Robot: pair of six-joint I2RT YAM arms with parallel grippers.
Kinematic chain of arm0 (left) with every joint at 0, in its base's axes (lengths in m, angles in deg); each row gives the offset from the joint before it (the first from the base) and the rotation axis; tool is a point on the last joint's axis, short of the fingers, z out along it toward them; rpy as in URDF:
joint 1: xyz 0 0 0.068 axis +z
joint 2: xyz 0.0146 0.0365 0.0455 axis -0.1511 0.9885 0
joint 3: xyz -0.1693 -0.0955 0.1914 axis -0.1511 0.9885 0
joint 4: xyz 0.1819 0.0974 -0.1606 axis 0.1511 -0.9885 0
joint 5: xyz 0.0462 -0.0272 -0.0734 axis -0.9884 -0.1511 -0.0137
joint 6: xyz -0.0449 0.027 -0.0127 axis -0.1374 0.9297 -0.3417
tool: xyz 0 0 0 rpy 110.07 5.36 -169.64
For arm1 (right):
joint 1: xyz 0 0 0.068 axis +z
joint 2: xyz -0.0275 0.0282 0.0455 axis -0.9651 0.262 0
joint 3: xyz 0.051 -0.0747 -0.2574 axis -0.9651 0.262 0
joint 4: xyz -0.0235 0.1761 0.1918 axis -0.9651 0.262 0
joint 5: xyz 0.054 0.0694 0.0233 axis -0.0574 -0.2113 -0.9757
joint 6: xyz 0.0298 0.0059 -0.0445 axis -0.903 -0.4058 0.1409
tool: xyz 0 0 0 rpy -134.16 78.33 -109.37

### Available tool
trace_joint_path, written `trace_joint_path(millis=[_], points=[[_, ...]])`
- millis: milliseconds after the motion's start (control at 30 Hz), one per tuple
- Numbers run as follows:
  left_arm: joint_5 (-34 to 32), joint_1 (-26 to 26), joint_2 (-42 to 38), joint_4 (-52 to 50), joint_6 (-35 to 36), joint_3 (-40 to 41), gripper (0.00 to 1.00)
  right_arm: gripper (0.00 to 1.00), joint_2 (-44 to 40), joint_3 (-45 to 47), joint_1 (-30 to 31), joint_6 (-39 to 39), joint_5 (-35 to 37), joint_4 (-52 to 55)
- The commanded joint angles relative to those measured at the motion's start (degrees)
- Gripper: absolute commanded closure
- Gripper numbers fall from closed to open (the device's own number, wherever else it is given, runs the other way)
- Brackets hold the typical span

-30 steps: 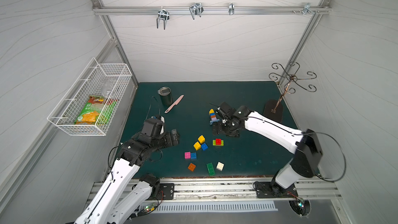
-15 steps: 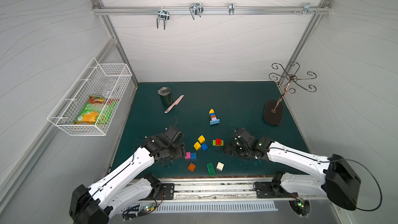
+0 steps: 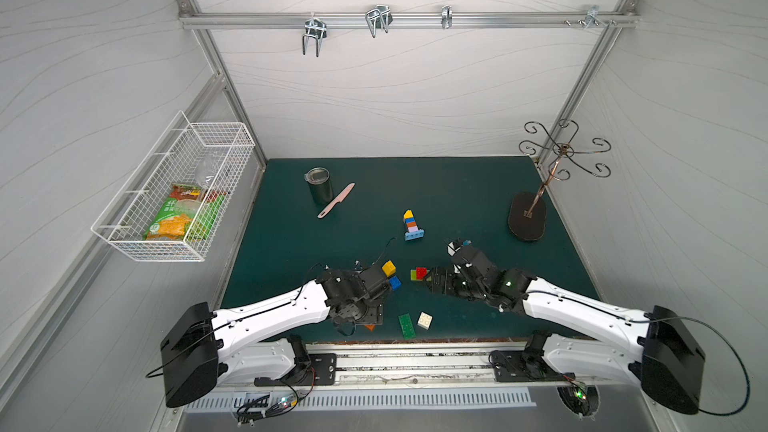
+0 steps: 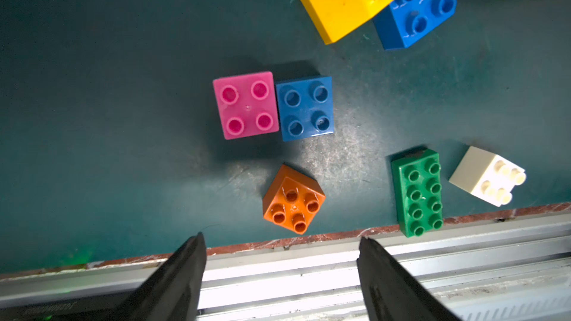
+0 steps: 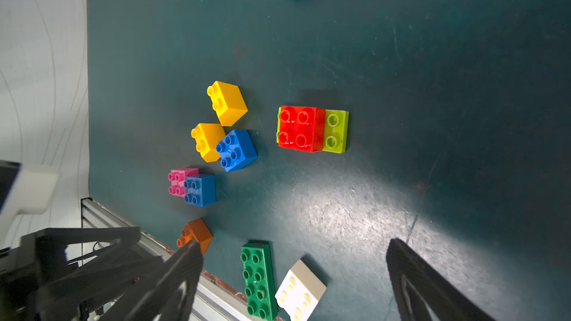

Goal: Assemble the number 1 with lego
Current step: Pick up the lego brick from the center of the board.

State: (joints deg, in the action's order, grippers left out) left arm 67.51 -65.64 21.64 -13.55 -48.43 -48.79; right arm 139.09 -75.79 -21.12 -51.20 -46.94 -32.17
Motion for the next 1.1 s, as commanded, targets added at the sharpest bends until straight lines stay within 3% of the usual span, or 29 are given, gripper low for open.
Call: trace_joint_path(millis=[0,433,800,1067], points=[[2.4,-0.3,2.6,1.8,2.9,-1.3,0.19,0.05,-2.9,1.7,-0.7,0.0,0.9,-0.9],[7.0,-0.2,10.7,5.3,5.4,-0.6,0.24,0.09,-6.2,4.7,-2.8,-1.4,-1.0,-2.3],[8.9,-0.3,12.8,6.9,6.4,-0.9,0.42,0.16,-5.2,4.7,-2.8,-1.4,-1.2,-2.8],[9.3,-0.2,15.5,6.6,7.2,-3.0,0.49,0.18,-4.3,4.6,-2.9,-1.3,-1.2,-3.0]])
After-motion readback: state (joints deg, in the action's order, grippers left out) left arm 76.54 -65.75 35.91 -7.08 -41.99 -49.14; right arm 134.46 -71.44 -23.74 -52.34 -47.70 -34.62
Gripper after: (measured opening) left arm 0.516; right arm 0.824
